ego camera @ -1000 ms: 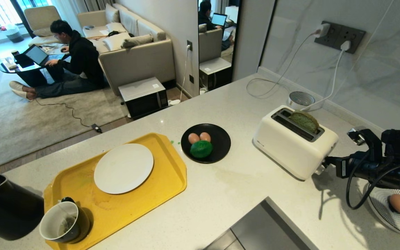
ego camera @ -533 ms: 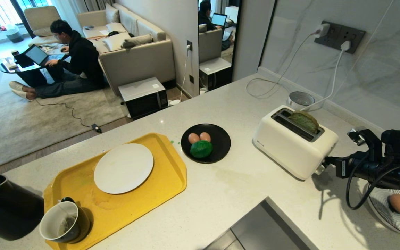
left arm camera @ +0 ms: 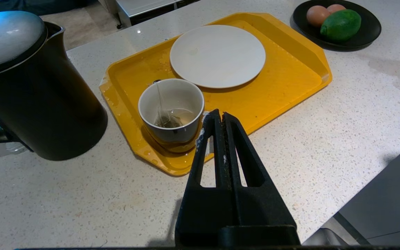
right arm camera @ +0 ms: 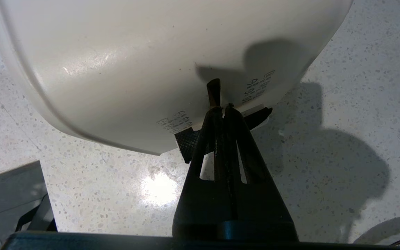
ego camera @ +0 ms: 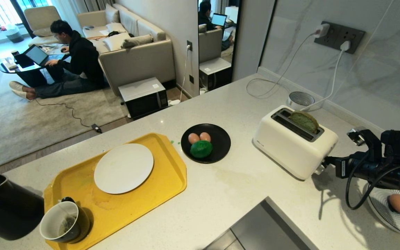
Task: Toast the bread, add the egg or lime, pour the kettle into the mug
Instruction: Use a bread toaster
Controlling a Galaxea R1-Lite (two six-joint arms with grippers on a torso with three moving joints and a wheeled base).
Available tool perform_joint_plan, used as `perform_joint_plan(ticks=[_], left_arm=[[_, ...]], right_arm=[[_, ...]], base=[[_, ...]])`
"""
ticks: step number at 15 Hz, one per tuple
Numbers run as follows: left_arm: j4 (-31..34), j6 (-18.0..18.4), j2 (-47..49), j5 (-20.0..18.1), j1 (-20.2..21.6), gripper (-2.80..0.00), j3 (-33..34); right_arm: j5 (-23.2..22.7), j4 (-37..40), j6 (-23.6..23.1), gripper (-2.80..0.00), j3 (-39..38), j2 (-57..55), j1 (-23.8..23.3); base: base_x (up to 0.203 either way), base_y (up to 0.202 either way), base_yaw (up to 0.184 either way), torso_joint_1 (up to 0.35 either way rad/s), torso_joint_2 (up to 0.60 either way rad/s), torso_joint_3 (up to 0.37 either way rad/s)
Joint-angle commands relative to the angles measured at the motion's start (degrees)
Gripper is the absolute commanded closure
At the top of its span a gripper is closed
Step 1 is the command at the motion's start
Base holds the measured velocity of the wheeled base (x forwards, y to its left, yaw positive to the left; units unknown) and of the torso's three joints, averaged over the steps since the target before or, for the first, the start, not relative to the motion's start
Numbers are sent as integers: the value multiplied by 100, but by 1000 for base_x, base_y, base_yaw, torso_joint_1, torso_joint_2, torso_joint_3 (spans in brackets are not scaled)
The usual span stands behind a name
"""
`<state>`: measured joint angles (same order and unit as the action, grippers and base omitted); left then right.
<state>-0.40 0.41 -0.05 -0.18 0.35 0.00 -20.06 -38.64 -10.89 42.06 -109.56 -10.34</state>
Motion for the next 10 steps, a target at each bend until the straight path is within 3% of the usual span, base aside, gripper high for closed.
perform_joint_plan(ticks=[1,10], left_arm=[[5,2,-4,1,8,0,0],[-2,2,-4,1,8,0,0]], right_arm=[[-7,-21,-5,0,4,-13,-3],[2,-21,3,0,-13,-22,-3]], base=[[0,0,0,0,0,0],[0,0,0,0,0,0]])
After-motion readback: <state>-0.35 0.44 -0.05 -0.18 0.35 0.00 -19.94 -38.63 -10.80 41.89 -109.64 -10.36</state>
